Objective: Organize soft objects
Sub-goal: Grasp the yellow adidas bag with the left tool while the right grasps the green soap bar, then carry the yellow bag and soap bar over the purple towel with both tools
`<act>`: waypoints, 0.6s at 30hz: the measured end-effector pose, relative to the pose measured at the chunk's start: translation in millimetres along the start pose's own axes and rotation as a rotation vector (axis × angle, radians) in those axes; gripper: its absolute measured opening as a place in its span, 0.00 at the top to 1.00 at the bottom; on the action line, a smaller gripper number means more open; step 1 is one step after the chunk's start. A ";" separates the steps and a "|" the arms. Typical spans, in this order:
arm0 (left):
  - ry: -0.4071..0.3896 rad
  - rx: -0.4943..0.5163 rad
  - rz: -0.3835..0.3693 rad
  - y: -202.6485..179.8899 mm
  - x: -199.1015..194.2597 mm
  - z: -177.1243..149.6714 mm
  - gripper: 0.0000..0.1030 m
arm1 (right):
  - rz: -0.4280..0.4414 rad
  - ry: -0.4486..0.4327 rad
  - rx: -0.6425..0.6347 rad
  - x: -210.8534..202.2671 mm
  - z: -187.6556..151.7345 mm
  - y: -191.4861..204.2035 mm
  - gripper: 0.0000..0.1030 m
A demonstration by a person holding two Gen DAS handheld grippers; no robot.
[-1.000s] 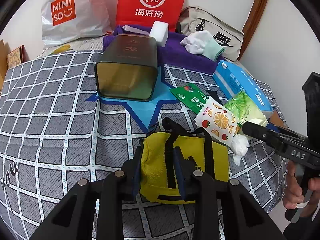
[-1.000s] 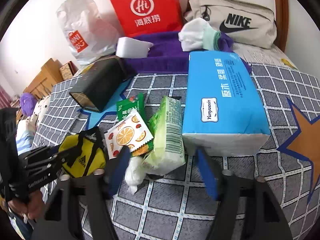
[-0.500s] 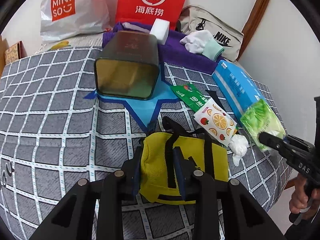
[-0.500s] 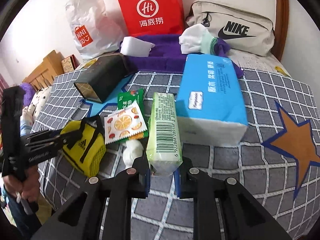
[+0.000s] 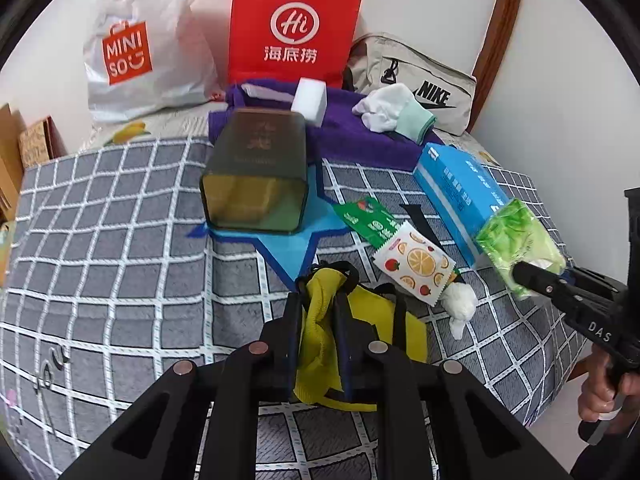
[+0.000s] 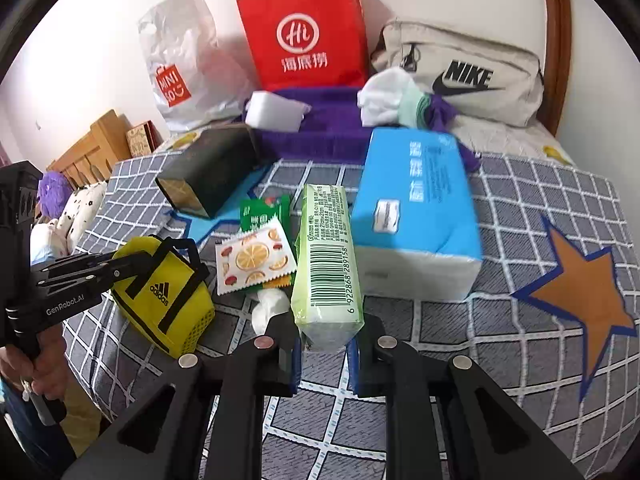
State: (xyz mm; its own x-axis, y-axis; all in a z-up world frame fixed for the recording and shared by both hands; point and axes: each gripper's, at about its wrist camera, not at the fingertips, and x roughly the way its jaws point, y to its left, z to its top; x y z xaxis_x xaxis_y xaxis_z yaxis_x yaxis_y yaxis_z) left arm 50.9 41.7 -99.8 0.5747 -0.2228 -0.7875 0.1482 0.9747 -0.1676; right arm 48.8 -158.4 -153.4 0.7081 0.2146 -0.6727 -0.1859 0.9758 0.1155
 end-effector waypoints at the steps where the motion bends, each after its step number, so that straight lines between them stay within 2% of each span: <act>1: -0.004 0.000 0.001 0.2 -2.8 1.1 0.86 | -0.001 -0.008 -0.001 -3.5 1.6 -0.4 0.83; 9: -0.052 0.003 0.021 -2.9 -24.0 13.3 0.87 | -0.007 -0.056 -0.005 -23.4 8.3 -2.8 0.83; 13: -0.071 0.012 0.058 -4.8 -30.3 21.5 0.87 | -0.010 -0.068 -0.017 -26.5 12.9 -1.2 0.83; 18: -0.098 0.008 0.052 -3.8 -40.2 31.7 0.87 | -0.007 -0.098 -0.010 -35.0 20.8 -4.7 0.83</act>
State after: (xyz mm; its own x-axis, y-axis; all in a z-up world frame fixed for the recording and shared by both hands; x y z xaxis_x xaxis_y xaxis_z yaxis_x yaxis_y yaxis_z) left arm 52.8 46.3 -48.8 0.6579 -0.1732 -0.7329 0.1226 0.9848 -0.1227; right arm 39.0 -169.7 -115.2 0.7728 0.2118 -0.5983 -0.1877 0.9768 0.1033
